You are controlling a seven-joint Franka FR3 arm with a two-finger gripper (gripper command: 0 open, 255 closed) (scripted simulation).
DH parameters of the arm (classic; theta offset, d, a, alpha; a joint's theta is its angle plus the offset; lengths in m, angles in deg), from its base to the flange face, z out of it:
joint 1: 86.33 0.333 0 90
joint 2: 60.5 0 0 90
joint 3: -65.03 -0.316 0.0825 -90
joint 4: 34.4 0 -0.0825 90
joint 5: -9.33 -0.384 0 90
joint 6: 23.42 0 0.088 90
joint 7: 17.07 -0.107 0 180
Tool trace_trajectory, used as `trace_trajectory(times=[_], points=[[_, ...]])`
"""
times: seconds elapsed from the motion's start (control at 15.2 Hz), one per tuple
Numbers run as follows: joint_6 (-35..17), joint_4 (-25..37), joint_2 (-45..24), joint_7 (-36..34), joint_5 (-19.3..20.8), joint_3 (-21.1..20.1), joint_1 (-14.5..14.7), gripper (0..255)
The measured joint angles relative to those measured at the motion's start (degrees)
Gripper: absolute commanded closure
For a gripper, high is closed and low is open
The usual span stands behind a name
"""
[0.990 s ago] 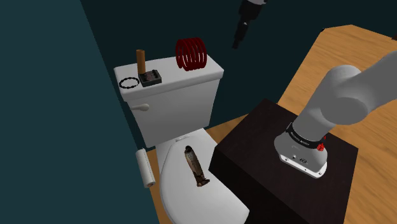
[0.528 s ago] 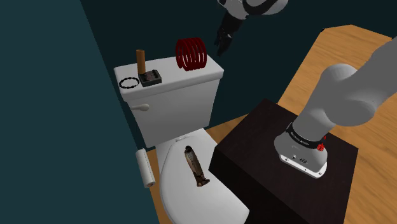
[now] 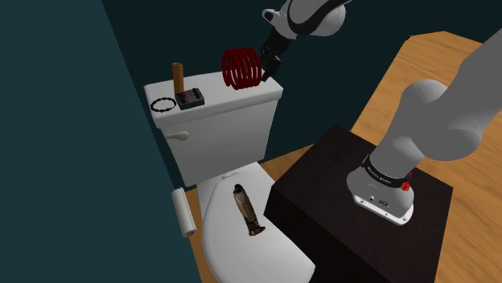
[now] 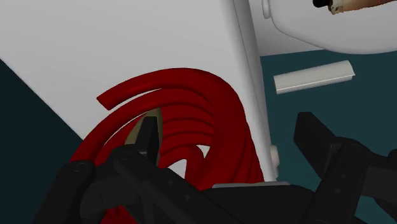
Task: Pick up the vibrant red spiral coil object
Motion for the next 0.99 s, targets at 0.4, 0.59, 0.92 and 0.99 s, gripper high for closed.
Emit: trace_trajectory(times=[0.4, 0.59, 0.92, 0.99], points=[[-2.88, -1.03, -2.02, 2.08, -2.31, 0.78, 1.00, 255], [-2.96, -1.03, -2.04, 2.15, -2.37, 0.81, 1.03, 255], [-2.96, -1.03, -2.04, 2.14, -2.36, 0.81, 1.02, 255], [-2.57, -0.94, -1.79, 1.89, -2.03, 0.73, 0.88, 255]])
